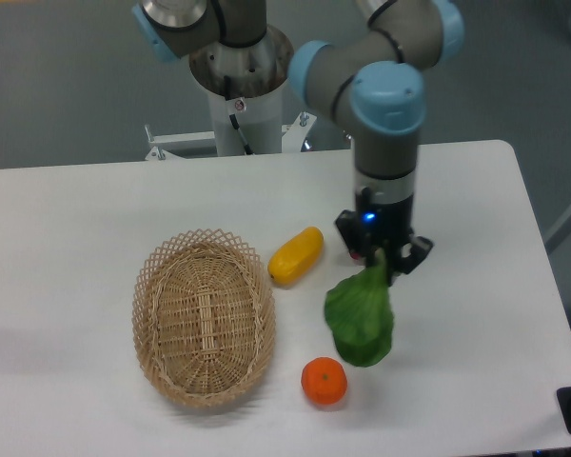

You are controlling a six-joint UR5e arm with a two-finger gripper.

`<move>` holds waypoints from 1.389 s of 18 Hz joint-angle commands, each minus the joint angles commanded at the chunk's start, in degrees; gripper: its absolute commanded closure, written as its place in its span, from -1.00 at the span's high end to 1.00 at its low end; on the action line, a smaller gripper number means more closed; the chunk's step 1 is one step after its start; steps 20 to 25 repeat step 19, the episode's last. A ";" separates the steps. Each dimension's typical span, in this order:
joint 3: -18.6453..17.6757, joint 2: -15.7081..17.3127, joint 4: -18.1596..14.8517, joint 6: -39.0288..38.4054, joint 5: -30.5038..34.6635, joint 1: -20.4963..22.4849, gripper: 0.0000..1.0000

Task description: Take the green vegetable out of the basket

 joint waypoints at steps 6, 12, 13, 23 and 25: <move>-0.17 0.00 0.00 0.18 -0.09 0.35 -0.23; -0.35 0.09 0.00 0.18 -0.18 0.35 -0.23; -0.35 0.17 0.00 0.18 -0.44 0.35 -0.23; -0.17 0.18 0.00 0.09 -0.88 0.35 -0.22; -0.17 0.18 0.00 0.09 -0.88 0.35 -0.22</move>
